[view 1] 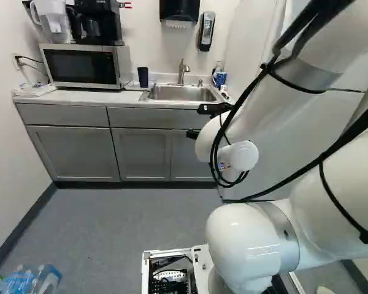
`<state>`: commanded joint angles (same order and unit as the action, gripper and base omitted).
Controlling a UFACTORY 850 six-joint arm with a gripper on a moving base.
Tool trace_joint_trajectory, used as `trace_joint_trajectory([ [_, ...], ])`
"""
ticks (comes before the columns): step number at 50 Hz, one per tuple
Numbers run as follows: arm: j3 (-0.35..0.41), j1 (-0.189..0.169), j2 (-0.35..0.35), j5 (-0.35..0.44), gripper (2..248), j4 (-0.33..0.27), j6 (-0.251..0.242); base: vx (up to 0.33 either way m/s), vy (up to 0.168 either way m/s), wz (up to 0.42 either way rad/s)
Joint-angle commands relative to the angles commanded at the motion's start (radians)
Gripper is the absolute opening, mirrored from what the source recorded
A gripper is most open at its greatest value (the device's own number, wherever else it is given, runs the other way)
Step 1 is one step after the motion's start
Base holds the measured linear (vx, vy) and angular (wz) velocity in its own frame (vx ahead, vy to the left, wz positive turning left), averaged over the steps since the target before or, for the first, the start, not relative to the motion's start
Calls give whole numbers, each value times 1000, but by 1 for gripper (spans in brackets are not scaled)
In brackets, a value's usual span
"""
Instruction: Rinse the cup and place it in the tray
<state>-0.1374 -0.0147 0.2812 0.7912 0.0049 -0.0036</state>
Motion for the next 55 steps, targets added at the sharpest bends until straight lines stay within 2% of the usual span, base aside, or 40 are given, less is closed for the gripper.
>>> trace_joint_trajectory([
  [25, 44, 13, -2, 72, 247, -4, 3, 0, 0, 0],
  [55, 50, 15, -2, 81, 247, -5, 4, 0, 0, 0],
])
